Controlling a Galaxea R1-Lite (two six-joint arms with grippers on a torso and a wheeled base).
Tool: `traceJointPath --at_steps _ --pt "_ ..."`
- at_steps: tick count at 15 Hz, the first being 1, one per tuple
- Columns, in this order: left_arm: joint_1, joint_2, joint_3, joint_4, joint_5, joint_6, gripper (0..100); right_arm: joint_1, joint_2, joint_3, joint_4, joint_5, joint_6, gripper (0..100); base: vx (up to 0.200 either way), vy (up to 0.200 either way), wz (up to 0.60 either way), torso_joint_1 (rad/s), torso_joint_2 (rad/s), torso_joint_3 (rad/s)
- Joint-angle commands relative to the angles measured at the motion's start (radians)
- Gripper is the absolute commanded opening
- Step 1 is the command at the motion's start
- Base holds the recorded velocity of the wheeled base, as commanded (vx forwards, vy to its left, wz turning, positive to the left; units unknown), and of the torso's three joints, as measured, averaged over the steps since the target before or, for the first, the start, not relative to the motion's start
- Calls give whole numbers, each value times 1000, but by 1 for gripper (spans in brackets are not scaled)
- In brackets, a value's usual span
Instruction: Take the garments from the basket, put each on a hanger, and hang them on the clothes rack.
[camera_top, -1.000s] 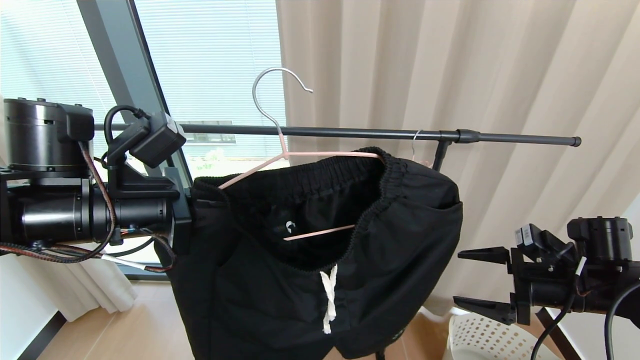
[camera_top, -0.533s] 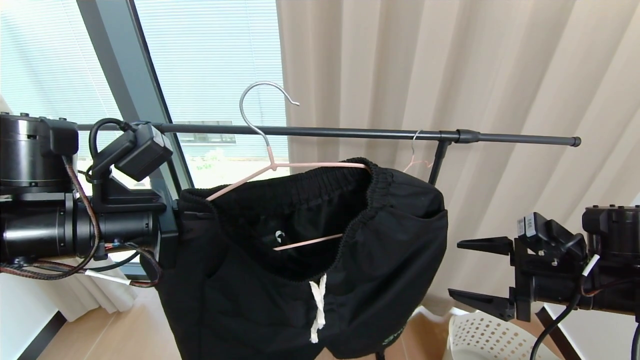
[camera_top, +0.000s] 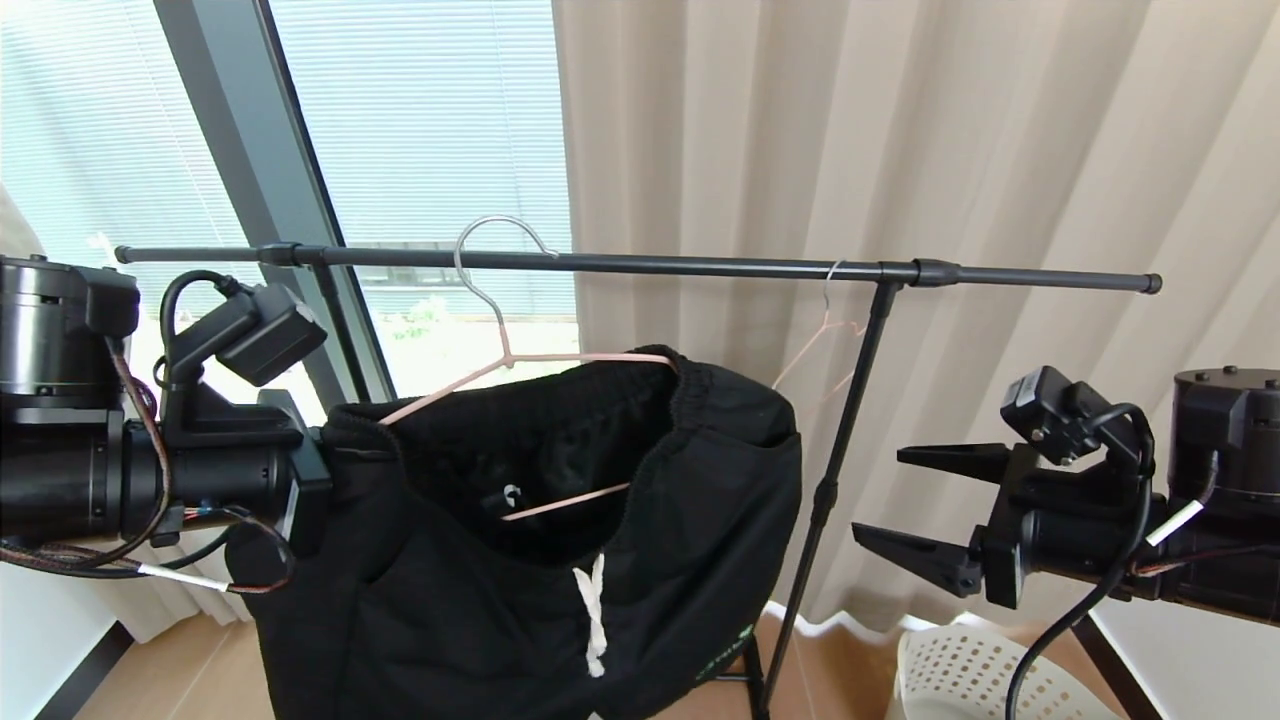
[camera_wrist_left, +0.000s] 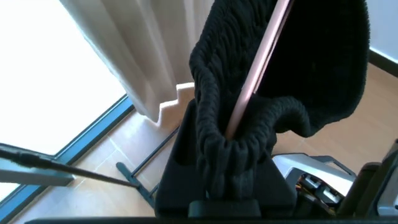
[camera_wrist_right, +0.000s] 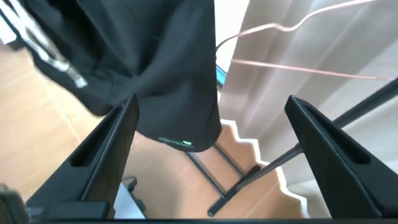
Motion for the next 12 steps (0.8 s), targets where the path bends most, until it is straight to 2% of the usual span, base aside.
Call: traceJointPath --at_steps 1,2,6,8,12 --pt "18 5 -3 3 17 0 0 31 -16 -34 -1 -33 31 100 0 0 0 0 0 0" --pt "18 16 -3 5 42 0 0 48 -16 -42 -1 -93 54 100 0 0 0 0 0 0" --pt "9 43 0 56 80 26 0 52 -22 -53 -1 -130 55 100 0 0 0 0 0 0" --pt "-4 103 0 62 198 88 0 54 -28 -57 0 -130 54 100 0 0 0 0 0 0" --pt "-63 187 -1 60 332 97 0 52 -28 -57 0 -132 54 100 0 0 0 0 0 0"
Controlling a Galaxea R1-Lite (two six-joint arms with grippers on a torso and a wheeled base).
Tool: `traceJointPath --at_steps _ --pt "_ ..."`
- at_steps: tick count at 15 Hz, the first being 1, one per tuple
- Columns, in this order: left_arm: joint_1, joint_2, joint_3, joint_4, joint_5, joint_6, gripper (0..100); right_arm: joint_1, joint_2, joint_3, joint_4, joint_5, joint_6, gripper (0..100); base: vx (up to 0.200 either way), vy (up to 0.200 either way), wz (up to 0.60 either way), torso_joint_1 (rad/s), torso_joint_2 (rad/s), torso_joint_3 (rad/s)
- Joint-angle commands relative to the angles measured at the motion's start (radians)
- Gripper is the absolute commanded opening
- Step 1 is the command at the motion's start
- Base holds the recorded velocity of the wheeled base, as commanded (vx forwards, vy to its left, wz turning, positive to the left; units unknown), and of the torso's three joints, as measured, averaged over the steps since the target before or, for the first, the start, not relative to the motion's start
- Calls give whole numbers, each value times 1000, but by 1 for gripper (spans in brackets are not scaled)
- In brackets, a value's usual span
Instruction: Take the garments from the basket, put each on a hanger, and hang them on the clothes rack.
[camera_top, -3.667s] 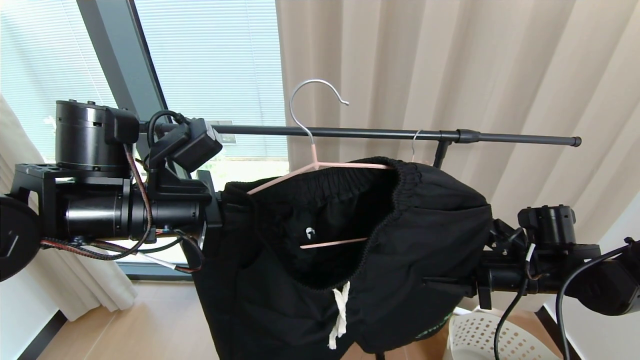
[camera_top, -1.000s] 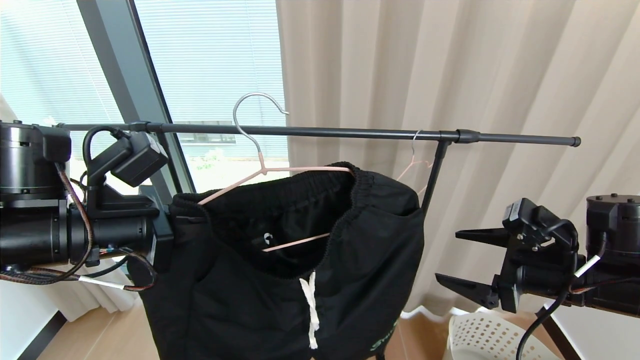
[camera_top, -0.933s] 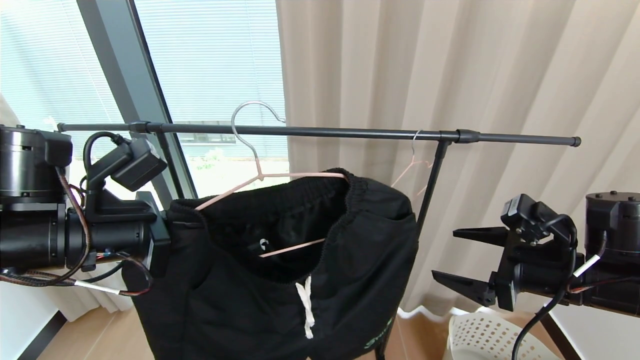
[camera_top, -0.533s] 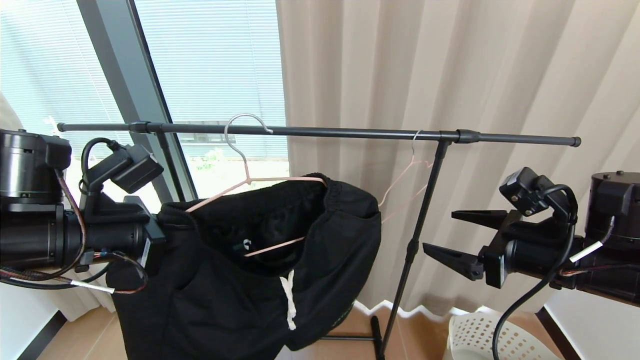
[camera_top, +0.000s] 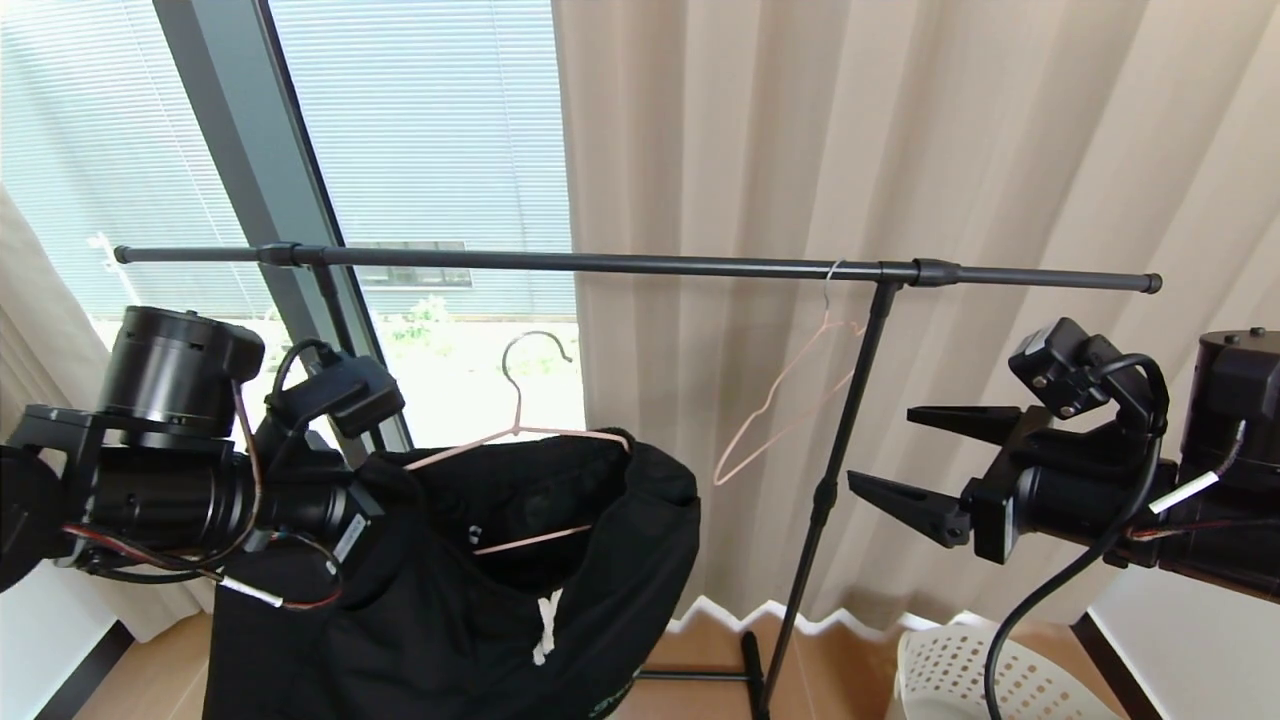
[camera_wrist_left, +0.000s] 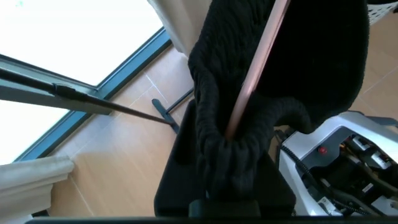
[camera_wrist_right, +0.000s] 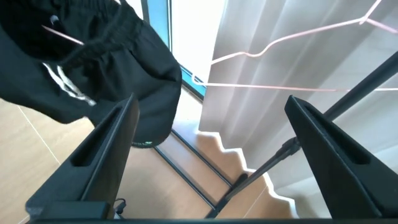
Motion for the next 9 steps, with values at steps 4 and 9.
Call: traceJointPath --at_steps 4,9 --pt "-54 161 -140 -5 101 -66 0 0 5 0 -1 0 -1 100 0 0 0 0 0 0" --pt "-98 317 -404 3 206 -235 0 2 3 2 -1 3 1 100 0 0 0 0 0 0"
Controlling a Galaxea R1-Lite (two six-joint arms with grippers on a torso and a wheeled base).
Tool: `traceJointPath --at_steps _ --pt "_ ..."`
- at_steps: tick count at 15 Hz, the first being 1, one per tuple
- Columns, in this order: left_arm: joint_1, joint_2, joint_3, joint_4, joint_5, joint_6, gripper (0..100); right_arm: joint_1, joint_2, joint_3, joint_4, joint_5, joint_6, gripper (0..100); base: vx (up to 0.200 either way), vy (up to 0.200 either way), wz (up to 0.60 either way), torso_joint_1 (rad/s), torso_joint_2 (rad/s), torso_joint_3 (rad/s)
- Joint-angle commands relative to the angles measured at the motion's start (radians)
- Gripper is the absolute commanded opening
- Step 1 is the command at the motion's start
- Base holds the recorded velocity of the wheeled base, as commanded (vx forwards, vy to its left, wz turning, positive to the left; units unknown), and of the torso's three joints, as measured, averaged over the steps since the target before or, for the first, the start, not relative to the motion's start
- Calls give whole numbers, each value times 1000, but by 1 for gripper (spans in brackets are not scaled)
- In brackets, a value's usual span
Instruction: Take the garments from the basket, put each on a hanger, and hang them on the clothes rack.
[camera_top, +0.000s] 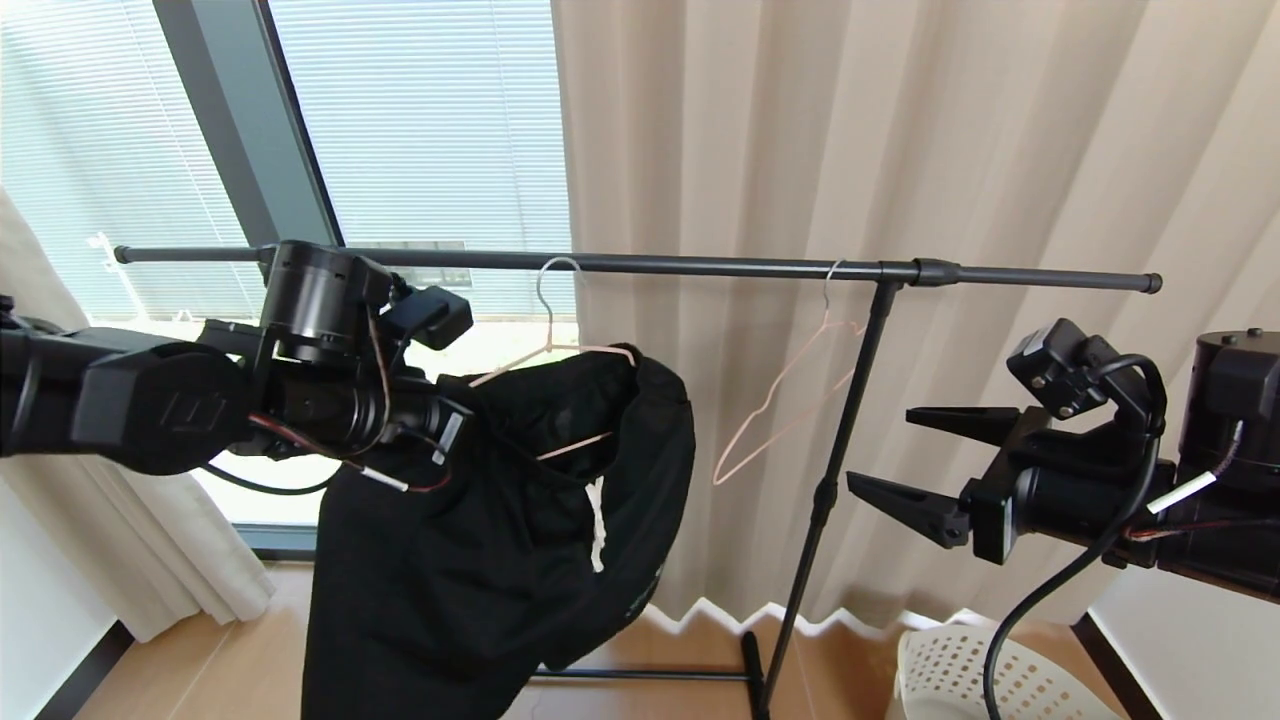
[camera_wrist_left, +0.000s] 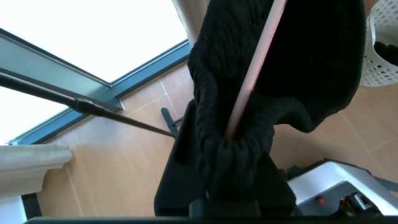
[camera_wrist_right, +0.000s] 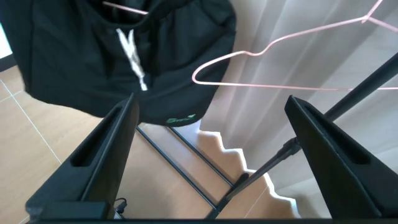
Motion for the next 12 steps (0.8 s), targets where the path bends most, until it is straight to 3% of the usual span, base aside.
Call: traceJointPath --at_steps 1,2,6,8,12 --pt "-12 97 -96 0 17 -20 0 0 2 1 -1 1 -1 100 0 0 0 0 0 0" --pt "-12 150 -177 0 45 -33 0 0 2 3 -1 1 -1 100 0 0 0 0 0 0" --pt "-12 248 -326 29 52 -121 0 0 -4 4 -2 1 -1 100 0 0 0 0 0 0" --pt "-14 272 -375 40 52 -159 0 0 -4 6 -2 1 -1 100 0 0 0 0 0 0" --pt "-14 329 -429 43 52 -167 0 0 -4 9 -2 -1 -3 100 0 0 0 0 0 0"
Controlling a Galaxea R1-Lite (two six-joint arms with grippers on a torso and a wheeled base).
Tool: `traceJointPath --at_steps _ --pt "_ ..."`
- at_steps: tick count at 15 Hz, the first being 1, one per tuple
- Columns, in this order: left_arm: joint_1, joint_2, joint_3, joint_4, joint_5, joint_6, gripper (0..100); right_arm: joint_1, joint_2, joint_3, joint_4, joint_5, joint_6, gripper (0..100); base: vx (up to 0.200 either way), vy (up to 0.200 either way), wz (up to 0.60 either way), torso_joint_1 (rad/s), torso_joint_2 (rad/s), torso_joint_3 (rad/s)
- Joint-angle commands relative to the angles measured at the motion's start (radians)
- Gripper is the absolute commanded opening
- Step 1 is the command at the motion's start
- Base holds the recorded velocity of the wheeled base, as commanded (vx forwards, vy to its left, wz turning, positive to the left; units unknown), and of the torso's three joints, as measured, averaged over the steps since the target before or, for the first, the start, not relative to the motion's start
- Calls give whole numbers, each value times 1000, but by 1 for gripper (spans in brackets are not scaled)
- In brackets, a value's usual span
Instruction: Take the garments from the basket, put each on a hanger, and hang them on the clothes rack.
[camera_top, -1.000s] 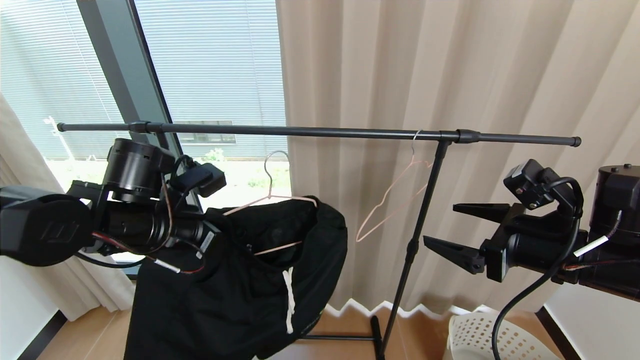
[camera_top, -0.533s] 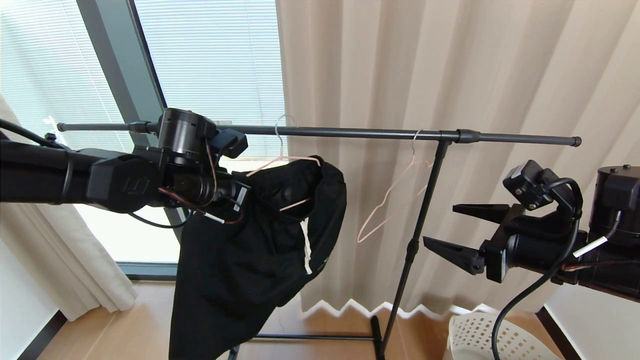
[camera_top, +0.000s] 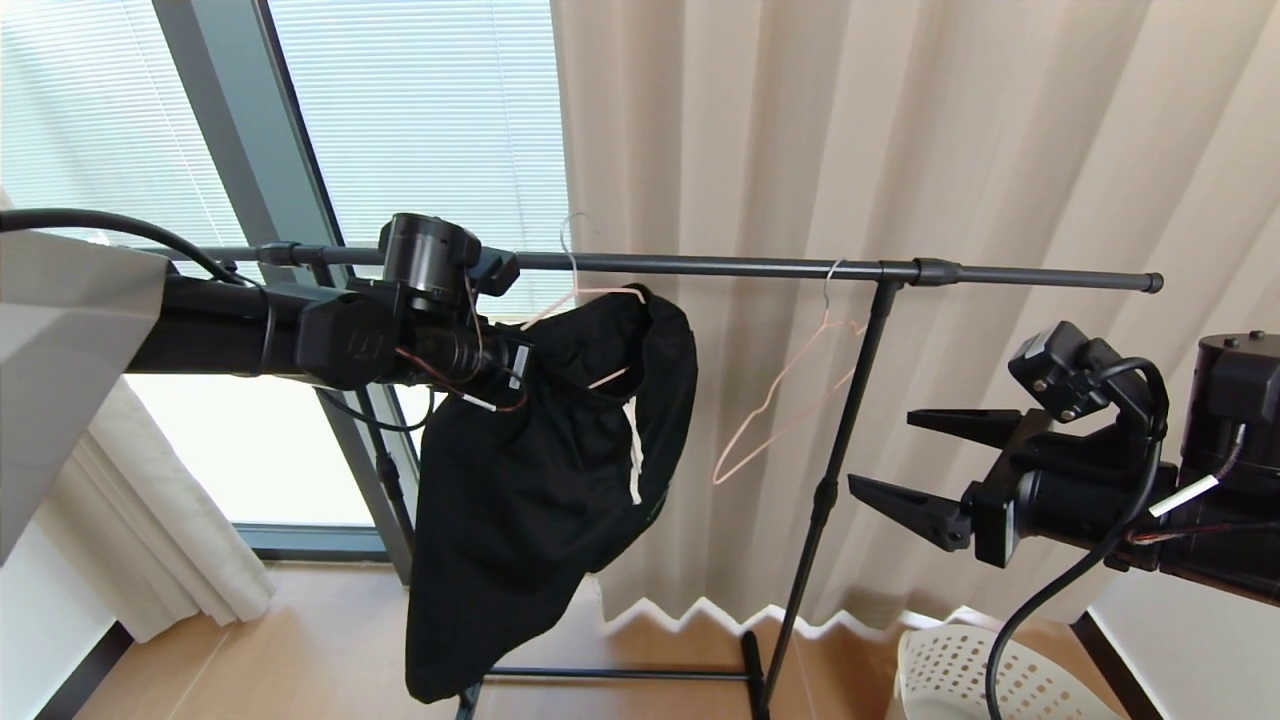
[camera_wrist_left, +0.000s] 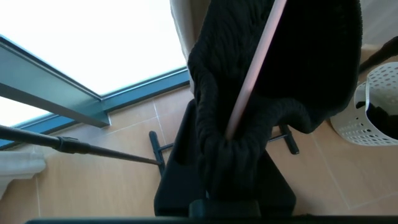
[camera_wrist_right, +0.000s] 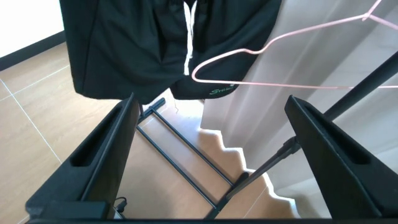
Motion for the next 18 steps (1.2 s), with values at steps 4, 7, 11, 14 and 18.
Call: traceJointPath --at_steps 4,7,11,14,18 --pt "0 54 -37 2 1 -10 0 1 -13 6 1 1 -1 100 0 0 0 0 0 0" --pt "0 69 -46 1 1 -11 0 1 -13 11 1 1 -1 100 0 0 0 0 0 0" --pt "-9 94 -78 2 1 -19 0 1 -13 12 1 1 -1 100 0 0 0 0 0 0" --pt "-12 95 -75 2 -1 -22 0 1 -13 12 1 3 -1 100 0 0 0 0 0 0" --pt "-12 97 -67 2 -1 -25 0 1 -13 17 1 3 -2 100 0 0 0 0 0 0"
